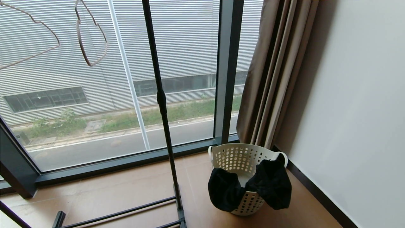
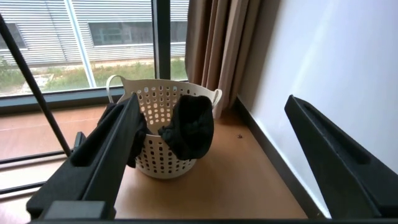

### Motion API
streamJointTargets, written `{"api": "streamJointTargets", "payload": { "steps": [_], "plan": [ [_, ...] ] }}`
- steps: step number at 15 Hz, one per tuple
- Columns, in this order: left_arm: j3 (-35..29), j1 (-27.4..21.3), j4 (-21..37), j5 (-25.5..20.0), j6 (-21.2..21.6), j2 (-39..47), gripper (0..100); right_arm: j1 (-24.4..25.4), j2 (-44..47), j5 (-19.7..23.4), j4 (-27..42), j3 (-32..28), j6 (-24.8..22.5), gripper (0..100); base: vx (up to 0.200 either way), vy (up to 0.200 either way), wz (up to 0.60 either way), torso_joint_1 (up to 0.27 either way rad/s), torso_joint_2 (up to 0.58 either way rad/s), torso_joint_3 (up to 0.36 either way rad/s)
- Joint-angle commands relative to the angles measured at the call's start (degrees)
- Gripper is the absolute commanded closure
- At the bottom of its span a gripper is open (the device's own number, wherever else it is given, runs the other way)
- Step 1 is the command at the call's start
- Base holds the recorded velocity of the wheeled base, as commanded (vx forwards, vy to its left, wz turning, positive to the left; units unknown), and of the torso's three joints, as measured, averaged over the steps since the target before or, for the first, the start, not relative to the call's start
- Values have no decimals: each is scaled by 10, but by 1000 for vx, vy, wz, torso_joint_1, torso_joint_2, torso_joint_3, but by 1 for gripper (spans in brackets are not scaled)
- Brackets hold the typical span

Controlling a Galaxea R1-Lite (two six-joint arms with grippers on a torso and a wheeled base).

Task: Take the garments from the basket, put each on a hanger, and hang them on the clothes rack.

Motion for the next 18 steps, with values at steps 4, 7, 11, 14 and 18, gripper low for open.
{"api": "streamJointTargets", "payload": {
  "steps": [4, 7, 11, 14, 18],
  "plan": [
    [0, 0, 0, 0, 0, 1, 0, 1, 1, 0, 0, 0, 0, 0, 100, -50, 0, 9, 3, -1],
    [0, 0, 0, 0, 1, 1, 0, 1, 1, 0, 0, 0, 0, 0, 200, 0, 0, -9, 2, 2],
    [0, 0, 0, 0, 1, 1, 0, 1, 1, 0, 0, 0, 0, 0, 200, -50, 0, 2, 2, 1],
    [1, 0, 0, 0, 0, 1, 0, 1, 1, 0, 0, 0, -1, 0, 0, 0, 0, 0, 0, 0],
    [1, 0, 0, 0, 2, 0, 0, 1, 1, 0, 0, 0, 0, 0, 0, 0, 0, 0, 0, 0]
  ]
}}
